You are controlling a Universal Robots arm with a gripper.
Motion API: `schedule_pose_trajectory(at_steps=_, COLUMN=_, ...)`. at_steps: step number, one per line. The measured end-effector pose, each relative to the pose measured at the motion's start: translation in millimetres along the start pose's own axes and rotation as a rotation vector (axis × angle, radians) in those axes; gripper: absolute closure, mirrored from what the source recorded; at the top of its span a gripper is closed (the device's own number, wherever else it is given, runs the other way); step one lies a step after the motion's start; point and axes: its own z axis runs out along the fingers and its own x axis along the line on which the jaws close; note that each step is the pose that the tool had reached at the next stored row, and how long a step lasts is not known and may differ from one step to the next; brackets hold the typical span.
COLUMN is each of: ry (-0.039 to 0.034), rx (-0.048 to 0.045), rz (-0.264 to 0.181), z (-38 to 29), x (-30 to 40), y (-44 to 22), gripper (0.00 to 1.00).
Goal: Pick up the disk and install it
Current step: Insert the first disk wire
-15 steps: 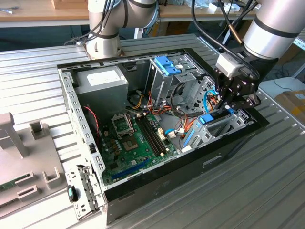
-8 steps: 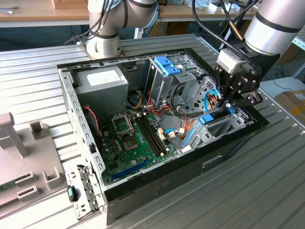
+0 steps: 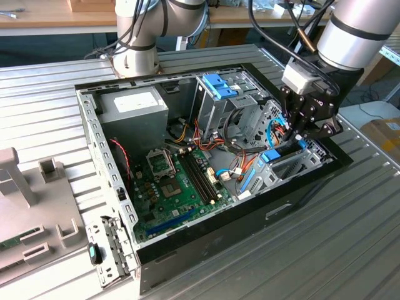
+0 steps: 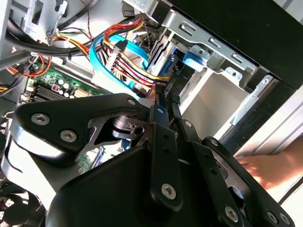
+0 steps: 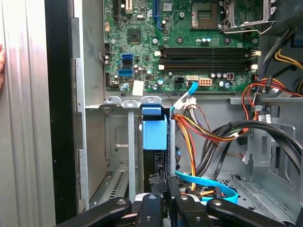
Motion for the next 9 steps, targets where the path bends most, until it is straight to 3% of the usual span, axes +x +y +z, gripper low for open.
schedule_pose_trajectory(at_steps=3, ry=0.0095, rx=0.0002, rz=-0.001, z=0.7, x=-0.7, y=0.0, gripper=0.84)
schedule_pose_trajectory(at_steps=9, ry=0.0114, rx=0.0002, rz=-0.001, z=2.9, x=-2.1, y=-0.9, gripper=0.84)
